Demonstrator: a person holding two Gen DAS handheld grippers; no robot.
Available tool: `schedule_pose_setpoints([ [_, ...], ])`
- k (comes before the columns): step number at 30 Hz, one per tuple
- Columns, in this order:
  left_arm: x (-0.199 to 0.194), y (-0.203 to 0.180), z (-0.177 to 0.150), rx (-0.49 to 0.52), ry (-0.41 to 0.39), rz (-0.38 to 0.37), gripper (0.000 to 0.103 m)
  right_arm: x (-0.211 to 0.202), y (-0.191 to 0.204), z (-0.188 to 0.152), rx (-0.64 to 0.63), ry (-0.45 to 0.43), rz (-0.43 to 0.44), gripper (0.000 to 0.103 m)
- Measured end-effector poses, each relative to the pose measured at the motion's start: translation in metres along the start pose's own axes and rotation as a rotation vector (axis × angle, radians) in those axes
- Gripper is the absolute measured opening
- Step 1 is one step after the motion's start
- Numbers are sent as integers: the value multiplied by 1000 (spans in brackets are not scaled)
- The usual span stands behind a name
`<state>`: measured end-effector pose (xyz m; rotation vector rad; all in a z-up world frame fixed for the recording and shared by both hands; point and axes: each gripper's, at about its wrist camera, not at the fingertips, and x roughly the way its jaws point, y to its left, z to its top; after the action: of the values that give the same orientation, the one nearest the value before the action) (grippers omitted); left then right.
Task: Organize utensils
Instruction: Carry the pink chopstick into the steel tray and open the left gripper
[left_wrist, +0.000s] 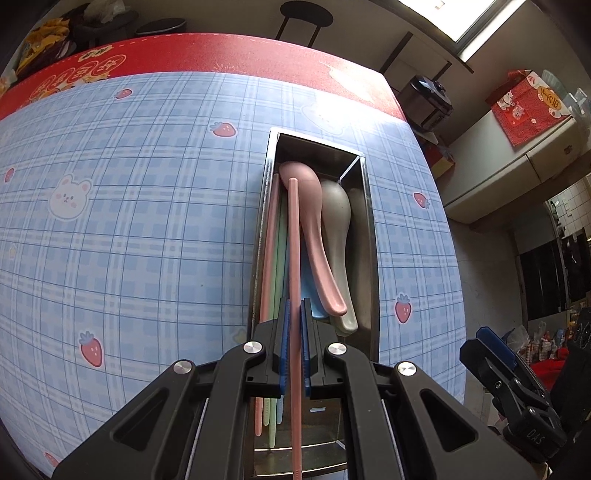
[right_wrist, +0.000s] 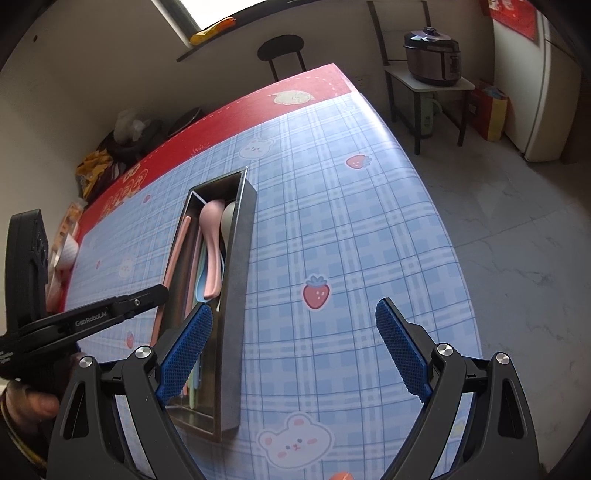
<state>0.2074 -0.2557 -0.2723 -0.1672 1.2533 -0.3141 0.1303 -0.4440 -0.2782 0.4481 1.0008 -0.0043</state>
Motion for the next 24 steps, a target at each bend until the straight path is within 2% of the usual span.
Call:
schedule_pose_setpoints([
  [6, 10, 2, 9, 1, 7, 34, 6, 3, -7, -2, 25, 5, -5, 87],
  [14, 18, -5, 11, 52, 18, 58, 6, 2, -11, -1, 56, -1, -11, 87],
  [21, 7, -7, 13, 105, 3, 65, 7, 0, -1, 3, 49, -14, -5, 87],
  [24, -4, -7, 13, 133, -14, 75, 11, -1, 6, 5, 41, -15, -4, 87],
])
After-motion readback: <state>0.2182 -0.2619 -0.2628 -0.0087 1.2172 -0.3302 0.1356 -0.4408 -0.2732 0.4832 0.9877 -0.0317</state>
